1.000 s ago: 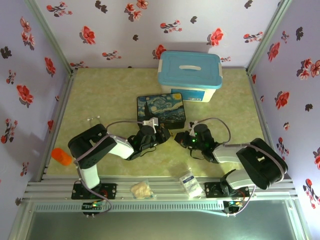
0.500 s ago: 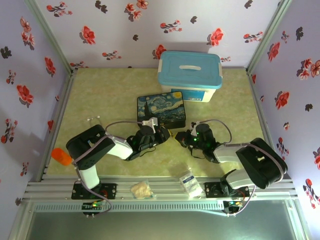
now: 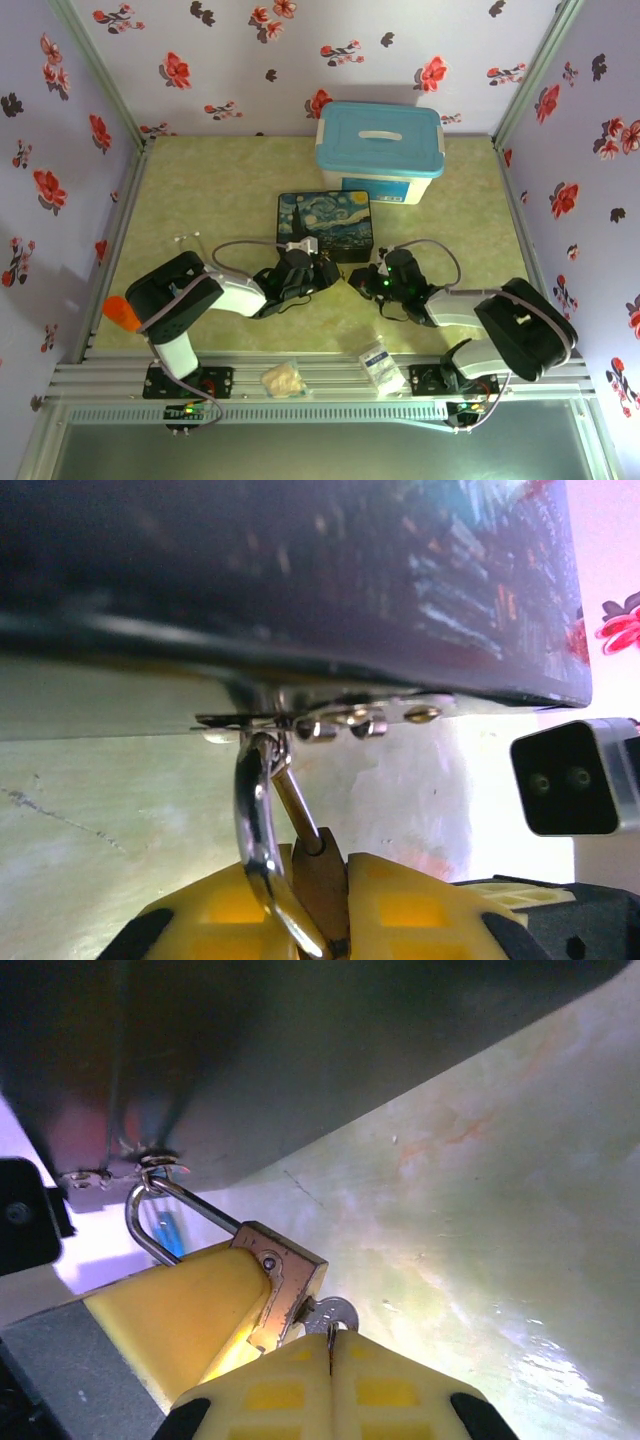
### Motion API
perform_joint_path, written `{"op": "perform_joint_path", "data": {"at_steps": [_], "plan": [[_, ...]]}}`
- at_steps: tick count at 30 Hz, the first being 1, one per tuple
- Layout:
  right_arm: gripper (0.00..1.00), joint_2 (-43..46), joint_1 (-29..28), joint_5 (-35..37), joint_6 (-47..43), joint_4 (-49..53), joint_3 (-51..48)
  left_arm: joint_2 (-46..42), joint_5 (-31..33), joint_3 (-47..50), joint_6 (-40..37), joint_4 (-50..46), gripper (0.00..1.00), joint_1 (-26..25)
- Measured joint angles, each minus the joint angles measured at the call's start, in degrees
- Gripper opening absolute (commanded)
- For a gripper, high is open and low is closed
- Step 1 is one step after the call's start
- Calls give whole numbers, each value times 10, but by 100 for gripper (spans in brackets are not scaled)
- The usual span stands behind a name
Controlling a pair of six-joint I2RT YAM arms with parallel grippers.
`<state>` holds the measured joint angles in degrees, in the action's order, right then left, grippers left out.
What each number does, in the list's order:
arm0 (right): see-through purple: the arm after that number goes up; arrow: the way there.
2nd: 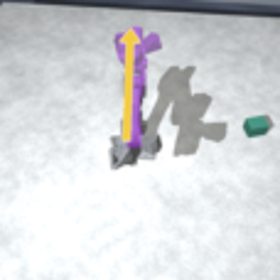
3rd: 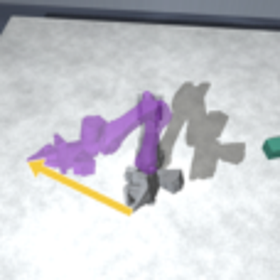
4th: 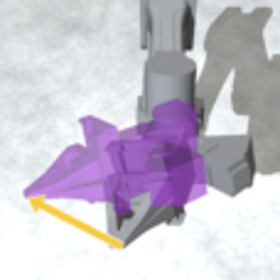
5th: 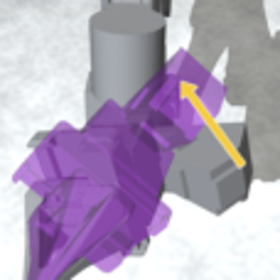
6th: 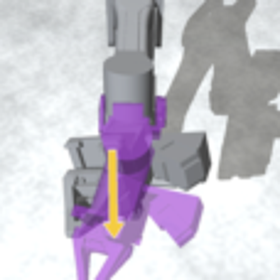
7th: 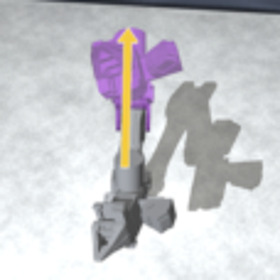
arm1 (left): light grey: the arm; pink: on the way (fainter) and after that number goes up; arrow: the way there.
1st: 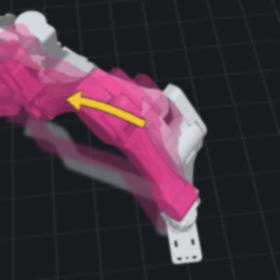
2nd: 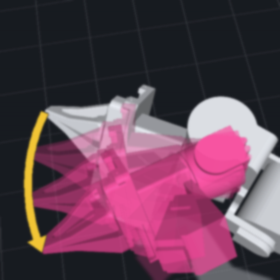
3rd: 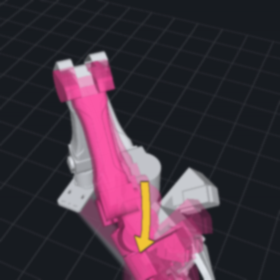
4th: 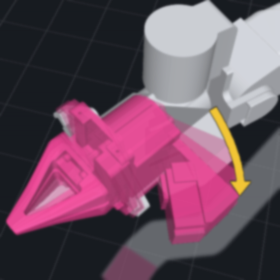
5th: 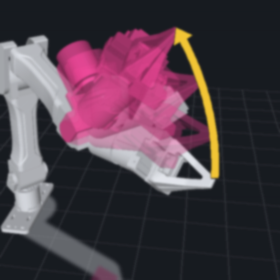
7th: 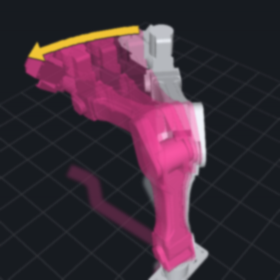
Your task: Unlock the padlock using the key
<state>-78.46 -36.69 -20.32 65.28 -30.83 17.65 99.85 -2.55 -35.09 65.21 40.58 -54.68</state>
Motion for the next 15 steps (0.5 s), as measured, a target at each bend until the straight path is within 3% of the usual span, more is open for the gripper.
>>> {"op": "perform_joint_path", "data": {"at_steps": [2,5,15], "plan": [[8,14,-9,17,-20,31,6,-5,-4,-4,0,-15,8,-1],[22,25,-14,25,-46,58,13,-9,-8,-6,-7,-35,7,-3],[29,92,-44,99,-229,193,50,-12,-8,-6,-17,-50,7,-4]]}}
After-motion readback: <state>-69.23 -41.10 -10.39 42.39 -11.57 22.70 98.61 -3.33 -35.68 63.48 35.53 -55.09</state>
